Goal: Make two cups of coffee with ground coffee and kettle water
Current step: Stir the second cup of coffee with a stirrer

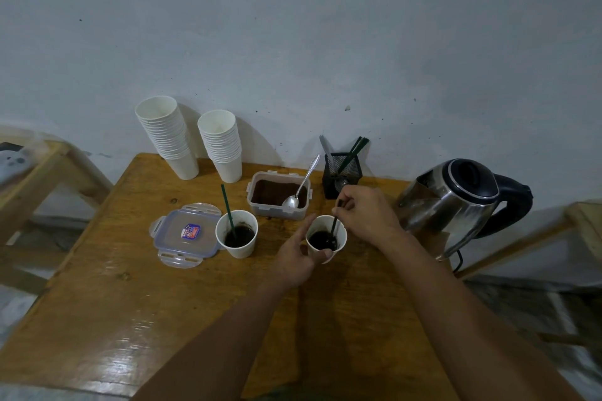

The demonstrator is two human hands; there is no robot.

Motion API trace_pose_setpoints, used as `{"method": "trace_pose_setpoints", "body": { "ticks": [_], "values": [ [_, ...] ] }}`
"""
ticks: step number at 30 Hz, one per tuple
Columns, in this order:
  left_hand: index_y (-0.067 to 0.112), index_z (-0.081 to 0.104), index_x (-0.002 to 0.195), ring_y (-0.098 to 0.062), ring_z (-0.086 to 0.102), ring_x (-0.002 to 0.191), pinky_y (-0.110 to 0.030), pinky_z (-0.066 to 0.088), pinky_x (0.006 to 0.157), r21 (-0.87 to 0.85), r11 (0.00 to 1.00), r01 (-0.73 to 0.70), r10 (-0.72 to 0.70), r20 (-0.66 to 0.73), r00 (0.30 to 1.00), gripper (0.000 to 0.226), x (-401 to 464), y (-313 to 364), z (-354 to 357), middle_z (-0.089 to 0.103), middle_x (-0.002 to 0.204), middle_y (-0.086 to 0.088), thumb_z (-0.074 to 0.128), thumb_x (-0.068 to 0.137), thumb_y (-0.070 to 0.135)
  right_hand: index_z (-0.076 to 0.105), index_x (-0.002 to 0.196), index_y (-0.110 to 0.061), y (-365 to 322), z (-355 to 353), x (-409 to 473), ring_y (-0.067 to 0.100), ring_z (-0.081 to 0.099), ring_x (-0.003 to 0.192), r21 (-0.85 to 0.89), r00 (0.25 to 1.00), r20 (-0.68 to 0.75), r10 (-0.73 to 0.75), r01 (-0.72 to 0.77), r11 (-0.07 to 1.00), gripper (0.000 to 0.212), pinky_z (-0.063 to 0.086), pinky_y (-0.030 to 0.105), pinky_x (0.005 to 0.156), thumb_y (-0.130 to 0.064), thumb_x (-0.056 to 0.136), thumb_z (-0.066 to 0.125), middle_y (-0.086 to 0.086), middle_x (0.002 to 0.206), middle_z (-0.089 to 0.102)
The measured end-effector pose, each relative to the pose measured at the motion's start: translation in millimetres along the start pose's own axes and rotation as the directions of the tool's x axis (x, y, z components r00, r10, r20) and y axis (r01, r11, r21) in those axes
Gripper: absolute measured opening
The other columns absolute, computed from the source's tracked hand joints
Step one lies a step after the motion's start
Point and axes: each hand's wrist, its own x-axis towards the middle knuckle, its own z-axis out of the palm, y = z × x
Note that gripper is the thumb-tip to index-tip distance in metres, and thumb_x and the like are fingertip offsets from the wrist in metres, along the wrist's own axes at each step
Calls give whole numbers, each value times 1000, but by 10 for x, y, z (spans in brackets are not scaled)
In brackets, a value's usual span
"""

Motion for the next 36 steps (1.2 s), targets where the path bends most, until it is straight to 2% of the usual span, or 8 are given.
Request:
{"method": "trace_pose_setpoints", "body": {
  "ticks": [4,7,13,15,19,26,32,36],
  "values": [
    [39,27,149,-13,42,125,-25,43,87,3,1000,0,0,1,1000,80,11,5,6,39,149,0,72,84,24,67,87,-19,-9,-21,3,12,68,69,52,996,91,4,-9,999,7,60,31,67,-19,87,73,-1,83,69],
    [41,27,148,-21,42,131,-30,44,92,10,1000,2,-2,-3,1000,81,20,-15,2,39,149,-1,73,83,27,66,89,-21,3,-18,19,11,66,78,15,1000,-7,26,-26,1000,6,58,30,69,-22,88,73,-2,86,69],
    [45,27,146,-22,39,134,-36,44,99,13,1000,0,0,-4,1000,80,21,-15,1,40,148,1,73,82,31,66,88,-20,-8,-2,12,9,68,66,68,998,53,36,-40,997,7,60,29,66,-20,88,72,-1,85,70],
    [45,27,146,-22,40,133,-33,44,96,15,1000,-3,3,-5,1000,79,22,-13,0,41,148,1,73,82,31,65,88,-21,5,-6,18,8,69,64,87,999,-3,50,-50,995,6,60,29,65,-21,89,72,-1,84,70],
    [42,27,147,-20,41,132,-27,43,89,8,1000,-7,7,-11,1000,79,8,-5,-2,42,146,1,73,83,28,66,88,-19,8,-2,25,10,70,62,98,993,111,35,-46,994,7,60,27,63,-19,87,73,0,83,71],
    [38,26,149,-20,40,133,-31,43,95,30,999,-18,18,-9,1000,80,18,-18,-10,40,148,1,72,84,30,68,88,-16,142,124,47,16,69,75,192,987,-66,146,-131,973,9,60,37,70,-23,87,73,1,84,70],
    [36,20,152,-16,38,135,-28,40,98,29,999,-27,27,-12,1000,87,15,-8,-16,38,150,5,73,83,27,64,81,-18,218,211,-23,13,61,79,189,979,-33,200,-191,963,14,44,21,58,-25,85,75,-3,81,64],
    [29,36,145,-9,50,121,-17,44,86,59,998,-29,32,-54,998,78,9,-17,-7,54,133,9,77,79,31,68,94,-15,245,278,-91,18,68,83,245,959,106,263,-282,928,14,62,39,66,-24,86,75,0,93,69]
  ]
}}
